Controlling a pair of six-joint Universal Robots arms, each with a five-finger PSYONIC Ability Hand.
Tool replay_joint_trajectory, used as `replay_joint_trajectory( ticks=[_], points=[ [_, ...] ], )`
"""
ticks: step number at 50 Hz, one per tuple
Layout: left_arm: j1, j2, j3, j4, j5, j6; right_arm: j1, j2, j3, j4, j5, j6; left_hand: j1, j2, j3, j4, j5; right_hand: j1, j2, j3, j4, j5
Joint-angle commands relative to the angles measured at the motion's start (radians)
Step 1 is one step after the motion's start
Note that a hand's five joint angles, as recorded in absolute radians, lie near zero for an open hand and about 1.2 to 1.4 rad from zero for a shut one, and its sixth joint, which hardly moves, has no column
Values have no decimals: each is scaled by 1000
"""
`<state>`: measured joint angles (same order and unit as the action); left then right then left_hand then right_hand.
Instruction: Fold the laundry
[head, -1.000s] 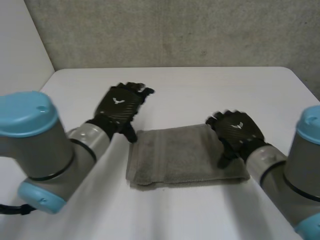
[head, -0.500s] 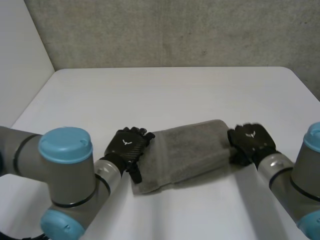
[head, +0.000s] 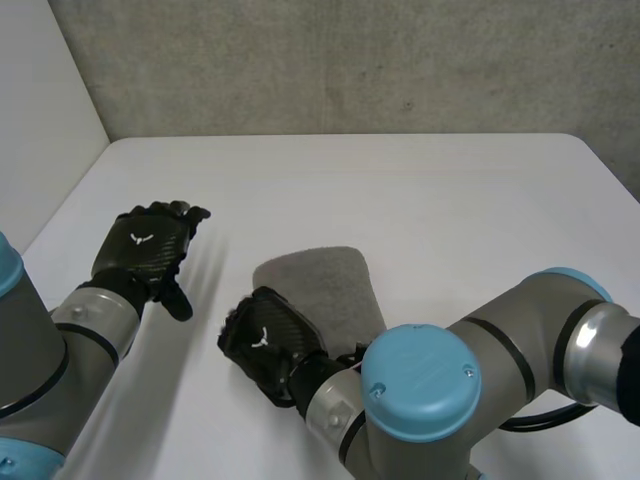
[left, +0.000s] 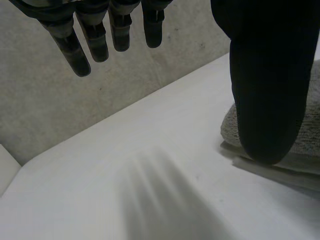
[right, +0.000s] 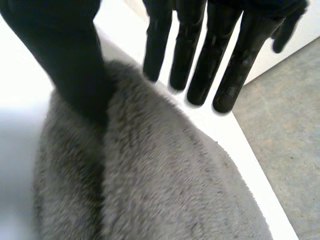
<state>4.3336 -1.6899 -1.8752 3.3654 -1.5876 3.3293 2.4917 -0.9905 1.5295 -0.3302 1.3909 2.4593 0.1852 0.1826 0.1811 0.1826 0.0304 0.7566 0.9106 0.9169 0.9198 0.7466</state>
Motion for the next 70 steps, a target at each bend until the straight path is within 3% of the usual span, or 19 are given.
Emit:
replay_joint_trajectory(
  ticks=[1,3,4,6,9,11,16,22,30,40,45,51,56,58,63,66,70],
  points=[
    [-34,-19,60,8,1,-30,-100,-165,26,-1,48,184,28,31,32,31,9,-582,-736,-742,-745,-747],
    [-74,-49,132,-1,-2,-89,-206,-236,32,19,89,384,28,31,32,31,9,-582,-736,-742,-745,-747],
    [-74,-50,133,-1,-2,-90,-206,-237,32,19,89,385,28,31,32,31,9,-582,-736,-742,-745,-747],
    [-98,-80,169,-8,0,-123,-281,-281,14,124,97,534,31,34,35,34,12,-582,-736,-742,-745,-747],
    [-164,-140,251,-35,0,-179,-312,-284,-3,192,92,576,34,37,38,37,14,-582,-736,-742,-745,-747],
    [-222,-230,339,-84,-2,-220,-358,-251,-61,333,76,615,37,40,41,40,17,-582,-736,-742,-745,-747],
    [-288,-368,459,-174,-6,-275,-369,-130,-123,439,54,616,37,40,41,40,17,-582,-736,-742,-745,-747],
    [-302,-477,505,-239,-28,-286,-366,-47,-152,450,37,612,37,40,41,40,17,-582,-736,-742,-745,-747],
    [-272,-482,415,-235,-146,-263,-349,7,-158,444,-15,601,34,37,38,37,14,-582,-736,-742,-745,-747],
    [-246,-418,360,-236,-161,-136,-300,92,-213,441,3,531,28,31,32,31,9,-582,-736,-742,-745,-747],
    [-261,-330,355,-238,-157,-131,-298,32,-238,441,23,523,25,28,29,28,6,-582,-736,-742,-745,-747],
    [-285,-167,398,-244,-157,-128,-323,-198,-270,430,73,527,20,22,24,22,0,-582,-736,-742,-745,-747],
    [-275,-36,472,-285,-153,-123,-389,-378,-276,398,175,537,25,28,29,28,6,-582,-736,-742,-745,-747],
    [-241,28,537,-372,-152,-123,-402,-468,-272,382,239,535,25,28,29,28,6,-582,-736,-742,-745,-747],
    [-189,62,604,-494,-137,-134,-407,-528,-259,439,269,495,11,13,15,13,-9,-582,-736,-742,-745,-747],
    [-105,104,637,-601,-62,-154,-407,-539,-259,482,275,483,8,10,12,10,-12,-582,-736,-742,-745,-747],
    [-34,128,627,-606,14,-172,-404,-553,-258,493,273,495,-10,-7,-6,-7,-30,-582,-736,-742,-745,-747]
  ],
)
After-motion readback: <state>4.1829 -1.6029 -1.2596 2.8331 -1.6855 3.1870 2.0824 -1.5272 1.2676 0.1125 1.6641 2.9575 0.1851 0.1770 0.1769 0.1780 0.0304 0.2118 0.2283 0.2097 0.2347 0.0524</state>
